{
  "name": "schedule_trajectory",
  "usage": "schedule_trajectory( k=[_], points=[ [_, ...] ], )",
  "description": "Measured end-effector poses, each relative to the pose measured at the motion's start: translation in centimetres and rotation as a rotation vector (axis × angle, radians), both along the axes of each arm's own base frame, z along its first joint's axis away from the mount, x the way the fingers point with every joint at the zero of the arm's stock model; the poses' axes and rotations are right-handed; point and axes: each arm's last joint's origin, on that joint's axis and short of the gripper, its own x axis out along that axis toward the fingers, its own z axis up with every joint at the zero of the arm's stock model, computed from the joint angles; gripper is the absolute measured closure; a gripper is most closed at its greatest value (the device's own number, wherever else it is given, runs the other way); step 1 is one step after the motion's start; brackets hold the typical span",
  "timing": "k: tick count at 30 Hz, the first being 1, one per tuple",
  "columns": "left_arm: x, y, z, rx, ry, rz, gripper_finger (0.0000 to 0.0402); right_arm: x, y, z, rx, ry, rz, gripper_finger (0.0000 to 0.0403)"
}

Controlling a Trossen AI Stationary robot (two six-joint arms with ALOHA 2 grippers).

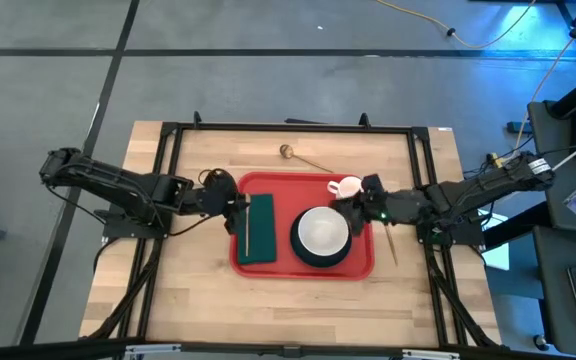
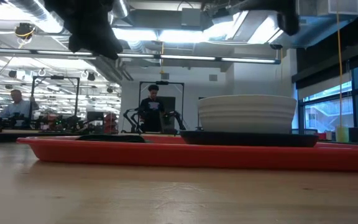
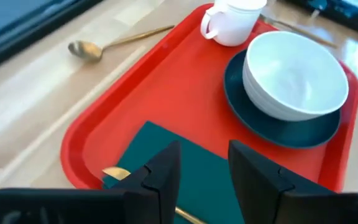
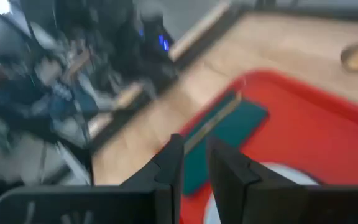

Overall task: Set up tray
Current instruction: Put the gold spoon on the dark green napkin to the right of the gold knife

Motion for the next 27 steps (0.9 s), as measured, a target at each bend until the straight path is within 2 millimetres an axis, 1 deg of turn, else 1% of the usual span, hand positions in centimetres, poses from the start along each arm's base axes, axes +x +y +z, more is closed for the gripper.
schedule_trajectory(
  k=[2,5,9,14,21,24,27],
  points=[
    [0.0,0.0,0.0,0.031,0.014,-0.025,0.0274,0.3,-0.5,0.6,0.010,-0.061,-0.037,0.0332],
    [0.0,0.0,0.0,0.078,0.033,-0.058,0.0274,0.5,-0.9,1.1,-0.038,-0.100,-0.043,0.0332],
    [0.0,0.0,0.0,0.102,0.043,-0.072,0.0274,0.6,-1.3,1.1,-0.097,-0.089,-0.041,0.0332],
    [0.0,0.1,0.1,0.131,0.041,-0.042,0.0274,0.6,-1.3,1.1,-0.162,-0.068,-0.024,0.0332],
    [0.0,0.3,0.1,0.165,0.042,-0.017,0.0274,0.6,-1.3,1.0,-0.174,-0.050,-0.020,0.0332],
    [0.1,0.5,0.2,0.182,0.049,-0.056,0.0274,0.6,-1.3,1.0,-0.161,-0.056,-0.024,0.0332],
    [0.8,1.6,0.6,0.124,0.018,-0.161,0.0274,0.6,-1.3,1.0,-0.133,-0.071,-0.032,0.0332]
  ],
)
